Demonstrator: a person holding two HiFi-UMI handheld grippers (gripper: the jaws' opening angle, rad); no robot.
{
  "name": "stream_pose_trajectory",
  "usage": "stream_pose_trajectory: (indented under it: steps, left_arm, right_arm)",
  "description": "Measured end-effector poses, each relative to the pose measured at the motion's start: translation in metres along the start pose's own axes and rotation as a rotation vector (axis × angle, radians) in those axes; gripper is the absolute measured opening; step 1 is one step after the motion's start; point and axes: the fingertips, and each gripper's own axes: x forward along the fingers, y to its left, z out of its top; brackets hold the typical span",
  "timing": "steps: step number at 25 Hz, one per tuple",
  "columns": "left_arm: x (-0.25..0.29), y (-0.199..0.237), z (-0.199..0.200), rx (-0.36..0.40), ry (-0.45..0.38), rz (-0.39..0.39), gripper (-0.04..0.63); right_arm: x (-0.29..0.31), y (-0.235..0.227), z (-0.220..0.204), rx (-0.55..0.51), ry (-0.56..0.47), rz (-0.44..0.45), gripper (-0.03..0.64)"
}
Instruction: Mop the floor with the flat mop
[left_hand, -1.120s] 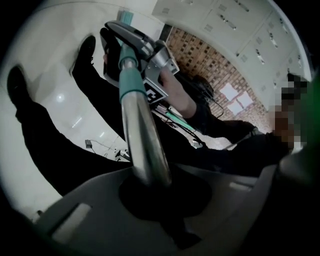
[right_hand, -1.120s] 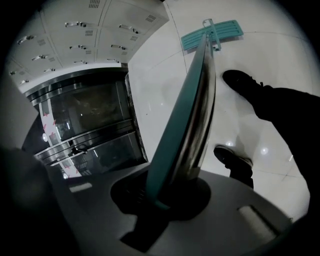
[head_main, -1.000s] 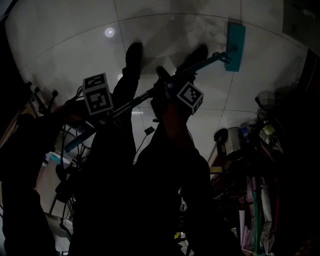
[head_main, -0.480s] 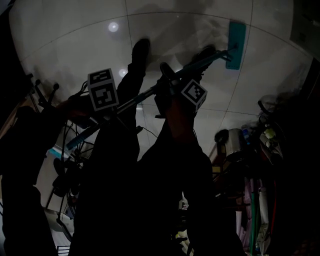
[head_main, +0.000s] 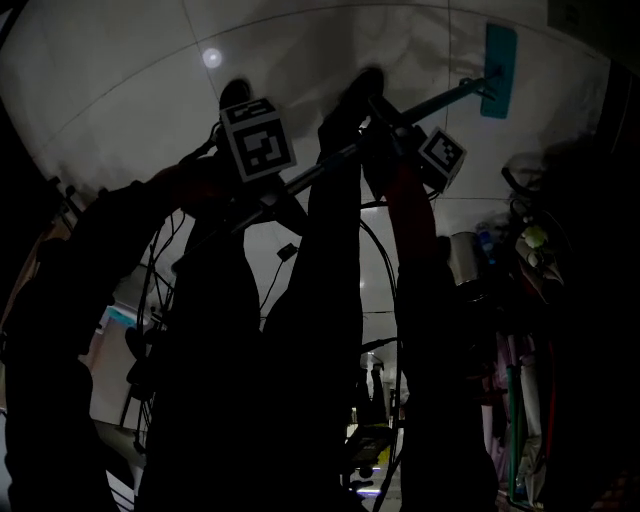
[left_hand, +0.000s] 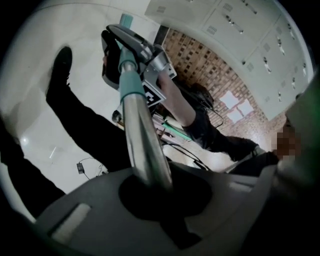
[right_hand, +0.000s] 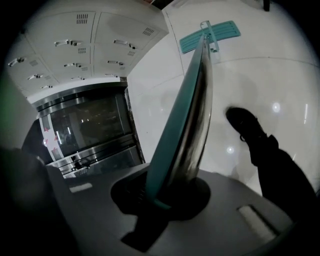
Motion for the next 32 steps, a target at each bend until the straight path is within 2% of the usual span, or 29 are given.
stream_pose_trajectory:
  steps: [4,8,10,16,20,22,24,26,28,32]
  left_arm:
    - [0.020,-0.014,0.081,0.016,0.035,0.009,0.014]
    - [0.039,-0.043,0.179,-0.003,0.059,-0.047,0.006]
    - [0.045,-0.052,0.211,0.016,0.072,-0.046,0.006]
    - [0.040,-0.046,0.223,0.049,0.048,-0.027,0.003]
    - [0.041,-0.046,0.225,0.042,0.055,-0.015,0.002]
    - [0.039,-0.045,0.218,0.036,0.078,0.009,0.003]
    - [0.034,-0.039,0.192,0.040,0.114,0.051,0.006]
    - [0.027,-0.029,0.149,0.067,0.137,0.078,0.006]
    - [0.014,-0.020,0.100,0.061,0.141,0.099,0.003]
    - [-0.008,-0.008,0.003,0.044,0.114,0.058,0.003]
  right_arm:
    - [-0.030,0.007,0.089,-0.008,-0.053,0.015,0.055]
    - [-0.062,0.014,0.192,0.005,-0.098,0.009,0.057]
    - [-0.072,0.021,0.227,-0.007,-0.119,0.024,0.057]
    - [-0.069,0.027,0.241,-0.078,-0.098,0.017,0.061]
    - [-0.070,0.028,0.244,-0.077,-0.113,0.024,0.063]
    - [-0.068,0.028,0.239,-0.064,-0.122,0.042,0.063]
    - [-0.061,0.029,0.216,-0.068,-0.115,0.048,0.063]
    - [-0.049,0.032,0.175,-0.091,-0.104,0.047,0.063]
    - [-0.035,0.035,0.127,-0.108,-0.097,0.048,0.060]
    - [-0.006,0.033,0.024,-0.072,-0.073,0.025,0.057]
